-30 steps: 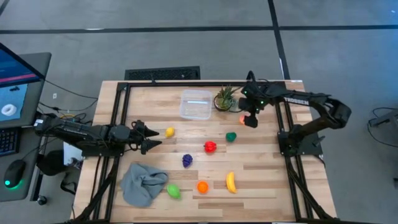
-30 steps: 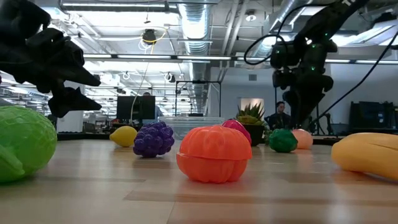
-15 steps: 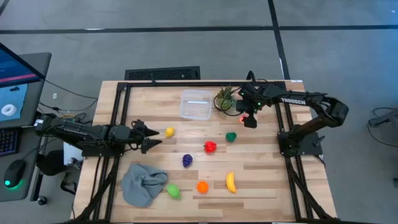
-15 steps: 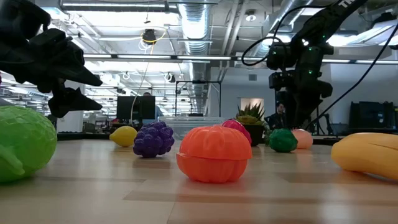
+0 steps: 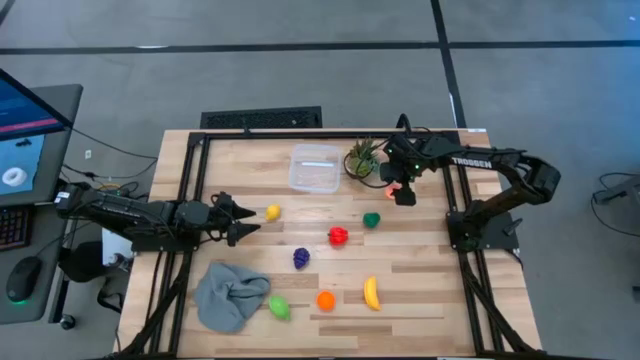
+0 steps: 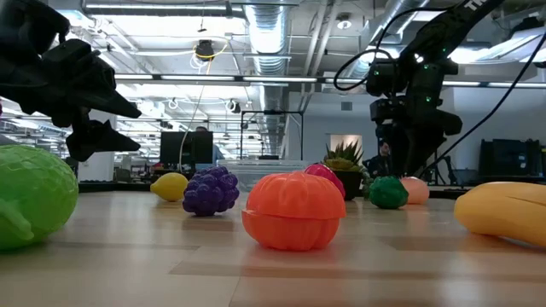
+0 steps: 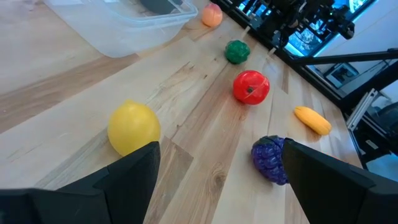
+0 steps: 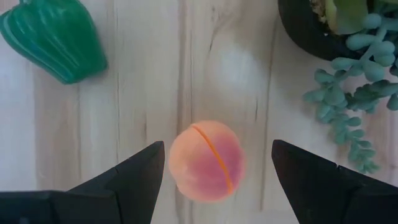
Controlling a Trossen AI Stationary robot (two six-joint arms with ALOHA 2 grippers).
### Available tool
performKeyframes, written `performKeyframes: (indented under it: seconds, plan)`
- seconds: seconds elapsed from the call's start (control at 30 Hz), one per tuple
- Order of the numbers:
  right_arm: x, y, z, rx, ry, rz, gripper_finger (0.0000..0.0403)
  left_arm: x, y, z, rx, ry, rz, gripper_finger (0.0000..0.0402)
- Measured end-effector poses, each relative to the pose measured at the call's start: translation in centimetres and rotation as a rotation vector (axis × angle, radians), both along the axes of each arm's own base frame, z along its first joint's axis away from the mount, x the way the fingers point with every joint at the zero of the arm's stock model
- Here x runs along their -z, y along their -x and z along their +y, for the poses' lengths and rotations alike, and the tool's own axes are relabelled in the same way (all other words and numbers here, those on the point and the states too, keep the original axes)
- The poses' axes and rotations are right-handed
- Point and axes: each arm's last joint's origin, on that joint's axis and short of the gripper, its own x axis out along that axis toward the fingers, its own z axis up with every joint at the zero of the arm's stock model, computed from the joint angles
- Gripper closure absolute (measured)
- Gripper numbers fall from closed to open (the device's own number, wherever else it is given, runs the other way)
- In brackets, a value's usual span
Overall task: Pick and placing Produce into tupperware
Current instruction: Put the pink peach into the transparent container
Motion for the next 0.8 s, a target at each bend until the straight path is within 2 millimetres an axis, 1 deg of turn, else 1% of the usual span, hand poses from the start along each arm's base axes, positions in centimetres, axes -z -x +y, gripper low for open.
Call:
performKeyframes:
  seconds: [0.13,0.27,0.43,0.7,0.8]
  plan:
    - [0.2,0.0,0.0,-0.009,-0.002,0.005,0.0084,0.0,0.0,0.0,-0.001,0.0,0.0,0.0078]
    - [1.4,-0.3,0.0,-0.014,-0.043,0.06,0.0084,0.0,0.0,0.0,-0.004,0.008,-0.002,0.0078]
    - [2.6,-1.2,-0.1,-0.002,-0.055,0.075,0.0084,0.0,0.0,0.0,-0.008,0.02,-0.003,0.0078]
    - [3.9,-1.1,-0.2,0.004,-0.091,0.138,0.0084,0.0,0.0,0.0,-0.012,0.03,-0.005,0.0078]
    - [4.1,-1.1,-0.3,0.007,-0.08,0.16,0.0084,0.0,0.0,0.0,-0.012,0.03,-0.005,0.0078]
